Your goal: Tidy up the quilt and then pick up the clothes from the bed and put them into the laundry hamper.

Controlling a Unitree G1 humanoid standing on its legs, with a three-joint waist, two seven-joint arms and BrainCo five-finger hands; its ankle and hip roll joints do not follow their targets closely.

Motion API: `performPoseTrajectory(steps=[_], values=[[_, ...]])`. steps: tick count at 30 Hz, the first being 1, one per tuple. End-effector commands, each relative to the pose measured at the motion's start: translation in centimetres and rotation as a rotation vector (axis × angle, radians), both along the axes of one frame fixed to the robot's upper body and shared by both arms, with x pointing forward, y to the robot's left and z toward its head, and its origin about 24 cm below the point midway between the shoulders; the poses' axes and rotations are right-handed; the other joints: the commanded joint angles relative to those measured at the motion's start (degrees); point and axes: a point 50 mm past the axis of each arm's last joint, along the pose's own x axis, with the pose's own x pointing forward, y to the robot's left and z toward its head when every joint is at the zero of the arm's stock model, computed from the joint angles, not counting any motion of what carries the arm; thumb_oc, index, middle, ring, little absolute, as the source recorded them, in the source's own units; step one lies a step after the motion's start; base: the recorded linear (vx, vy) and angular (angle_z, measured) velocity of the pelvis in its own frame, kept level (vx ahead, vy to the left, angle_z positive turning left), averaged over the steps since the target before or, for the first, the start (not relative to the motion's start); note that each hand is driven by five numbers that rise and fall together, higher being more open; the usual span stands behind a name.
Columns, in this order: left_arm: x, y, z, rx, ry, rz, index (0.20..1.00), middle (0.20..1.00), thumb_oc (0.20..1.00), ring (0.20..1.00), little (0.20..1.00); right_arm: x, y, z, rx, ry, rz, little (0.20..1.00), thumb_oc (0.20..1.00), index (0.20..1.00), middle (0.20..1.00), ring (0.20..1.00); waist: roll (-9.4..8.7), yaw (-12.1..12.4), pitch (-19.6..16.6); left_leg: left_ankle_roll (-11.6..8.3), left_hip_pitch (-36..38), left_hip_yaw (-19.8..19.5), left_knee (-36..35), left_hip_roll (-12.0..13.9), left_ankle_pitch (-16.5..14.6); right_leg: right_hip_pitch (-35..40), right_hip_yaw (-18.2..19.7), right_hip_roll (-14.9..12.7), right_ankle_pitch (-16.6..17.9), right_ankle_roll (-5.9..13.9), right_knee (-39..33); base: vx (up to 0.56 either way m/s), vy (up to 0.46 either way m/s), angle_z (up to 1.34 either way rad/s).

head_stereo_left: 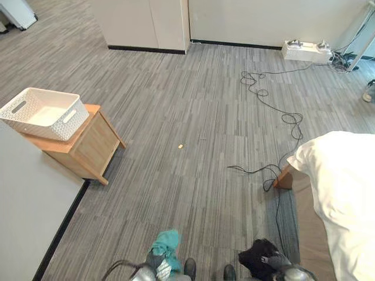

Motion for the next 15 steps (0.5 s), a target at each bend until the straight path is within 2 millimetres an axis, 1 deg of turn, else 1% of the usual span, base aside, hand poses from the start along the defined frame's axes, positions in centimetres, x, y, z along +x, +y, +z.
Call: performPoseTrajectory(steps=[1, 2, 3, 4, 5, 6, 7, 8, 9, 10, 11, 12, 13, 14, 15], values=[[5.0, -4.1, 1.6, -0.078, -0.13, -0.089, 0.2, 0.2, 0.2, 0.2, 0.2, 4.6, -1.1, 2.5, -0.008, -0.188, 0.023, 0.2, 0.2, 0.2, 0.2, 0.2, 0.52, 3.72, 7.77, -3.01, -3.22, 0.12, 14.56, 0.31, -8.94, 0.9, 1.75, -0.72, -7.71, 1.1, 2.27, 0.0, -0.15, -0.06], [5.6, -4.3, 1.9, -0.09, -0.157, -0.075, 0.2, 0.2, 0.2, 0.2, 0.2, 4.6, -1.8, 2.7, -0.03, -0.191, 0.011, 0.2, 0.2, 0.2, 0.2, 0.2, 0.56, 4.33, 8.87, -3.82, -7.05, 0.58, 20.93, 0.82, -6.14, 2.85, 1.06, -1.11, -7.47, 0.63, 0.56, 0.01, -0.146, 0.2], [6.3, -4.7, 2.3, -0.105, -0.188, -0.062, 0.2, 0.2, 0.2, 0.2, 0.2, 5.0, -2.9, 3.0, -0.065, -0.2, -0.01, 0.2, 0.2, 0.2, 0.2, 0.2, 0.93, 4.67, 10.24, -4.07, -11.85, 1.14, 28.54, 1.73, -2.66, 4.38, -0.55, -1.2, -7.17, -0.18, -0.59, 0.05, -0.133, 0.42], [6.7, -4.8, 2.5, -0.106, -0.204, -0.056, 0.2, 0.2, 0.2, 0.2, 0.2, 5.6, -3.3, 3.4, -0.087, -0.217, -0.013, 0.2, 0.2, 0.2, 0.2, 0.2, 1.01, 5.14, 10.95, -3.25, -14.26, 2.16, 31.09, 1.55, -2.5, 5.42, -1.17, -1.07, -7.84, -0.32, -1.14, 0.14, -0.12, 0.72], [6.8, -4.7, 2.6, -0.104, -0.215, -0.035, 0.2, 0.2, 0.2, 0.2, 0.2, 6.0, -3.4, 3.6, -0.1, -0.225, -0.013, 0.2, 0.2, 0.2, 0.2, 0.2, 0.85, 5.6, 11.07, -2.92, -16.82, 3.22, 31.86, 1.02, -3.37, 6.11, -1.04, -0.91, -8.89, -0.38, -1.38, 0.26, -0.072, 0.52], [6.9, -4.4, 2.7, -0.1, -0.224, -0.024, 0.2, 0.2, 0.2, 0.2, 0.2, 6.1, -3.4, 3.6, -0.112, -0.225, -0.008, 0.2, 0.2, 0.2, 0.2, 0.2, 0.8, 6.22, 10.74, -2.47, -18.85, 4.49, 30.03, 0.39, -4.54, 6.87, -0.82, -0.86, -10.15, -0.27, -1.57, 0.34, -0.019, 0.28], [6.8, -4.2, 2.6, -0.1, -0.221, -0.017, 0.2, 0.2, 0.2, 0.2, 0.2, 6.1, -3.3, 3.6, -0.121, -0.224, 0.001, 0.2, 0.2, 0.2, 0.2, 0.2, 0.96, 6.89, 10.13, -1.82, -19.83, 5.61, 26.2, 0.14, -5.85, 7.39, -0.61, -0.73, -11.17, -0.1, -1.57, 0.43, 0.054, -0.03], [6.4, -4.1, 2.5, -0.098, -0.213, -0.015, 0.2, 0.2, 0.2, 0.2, 0.2, 6.1, -3.2, 3.6, -0.128, -0.224, 0.015, 0.2, 0.2, 0.2, 0.2, 0.2, 1.13, 7.79, 9.67, -1.37, -19.61, 6.92, 20.77, -0.4, -5.19, 8.38, -0.06, -0.65, -12.16, 0.15, -1.57, 0.5, 0.098, -0.15], [6.2, -4.0, 2.4, -0.098, -0.207, -0.014, 0.2, 0.2, 0.2, 0.2, 0.2, 6.1, -3.2, 3.6, -0.139, -0.223, 0.023, 0.2, 0.2, 0.2, 0.2, 0.2, 1.54, 8.53, 9.2, -1.45, -19.58, 8.03, 15.99, -0.56, -3.5, 9.52, 0.14, -0.21, -13.26, 0.38, -1.57, 0.58, 0.11, -0.19], [5.9, -3.8, 2.2, -0.091, -0.197, -0.013, 0.2, 0.2, 0.2, 0.2, 0.2, 5.9, -3.4, 3.5, -0.156, -0.214, 0.028, 0.2, 0.2, 0.2, 0.2, 0.2, 1.8, 9.29, 8.89, -2.24, -20.38, 10.34, 10.52, -0.25, -0.78, 11.38, -0.12, 0.28, -14.96, 0.58, -1.57, 0.53, 0.072, -0.26], [5.8, -3.6, 2.1, -0.08, -0.196, -0.015, 0.2, 0.2, 0.2, 0.2, 0.2, 5.7, -3.6, 3.3, -0.17, -0.204, 0.025, 0.2, 0.2, 0.2, 0.2, 0.2, 1.42, 9.79, 8.86, -2.24, -21.12, 12.24, 8.3, 0.09, -0.24, 12.42, -0.5, 0.15, -15.79, 0.63, -1.57, 0.52, 0.051, -0.23], [5.7, -3.4, 2.1, -0.077, -0.189, -0.01, 0.2, 0.2, 0.2, 0.2, 0.2, 5.5, -3.6, 3.2, -0.177, -0.194, 0.02, 0.2, 0.2, 0.2, 0.2, 0.2, 1.13, 10.1, 8.52, -2.17, -21.3, 13.23, 7.45, 0.2, 0.16, 13.24, -0.44, 0.21, -16.18, 0.72, -1.57, 0.52, 0.03, -0.1], [5.1, -2.9, 1.8, -0.065, -0.169, 0.005, 0.2, 0.2, 0.2, 0.2, 0.2, 5.0, -3.4, 2.8, -0.18, -0.176, 0.023, 0.2, 0.2, 0.2, 0.2, 0.2, 0.34, 10.22, 7.72, -1.47, -20.26, 14.32, 7.06, 0.15, -0.07, 14.01, -0.79, 0.18, -16.6, 1.03, -1.57, 0.61, 0.034, -0.03], [4.4, -2.4, 1.5, -0.047, -0.148, 0.015, 0.2, 0.2, 0.2, 0.2, 0.2, 4.6, -2.9, 2.4, -0.174, -0.154, 0.027, 0.2, 0.2, 0.2, 0.2, 0.2, -0.82, 10.44, 6.87, 0.02, -19.99, 14.53, 8.15, -0.73, 0.04, 14.66, -0.49, -0.25, -16.75, 1.31, 0.11, 0.66, 0.017, -0.05], [4.2, -2.0, 1.4, -0.034, -0.137, 0.016, 0.2, 0.2, 0.2, 0.2, 0.2, 4.4, -2.6, 2.2, -0.171, -0.145, 0.03, 0.2, 0.2, 0.2, 0.2, 0.2, -2.04, 10.76, 6.48, 0.89, -20.15, 14.57, 9.91, -1.44, -0.6, 14.39, -0.82, -0.71, -16.92, 2.01, 3.99, 0.63, 0.007, -0.08]])
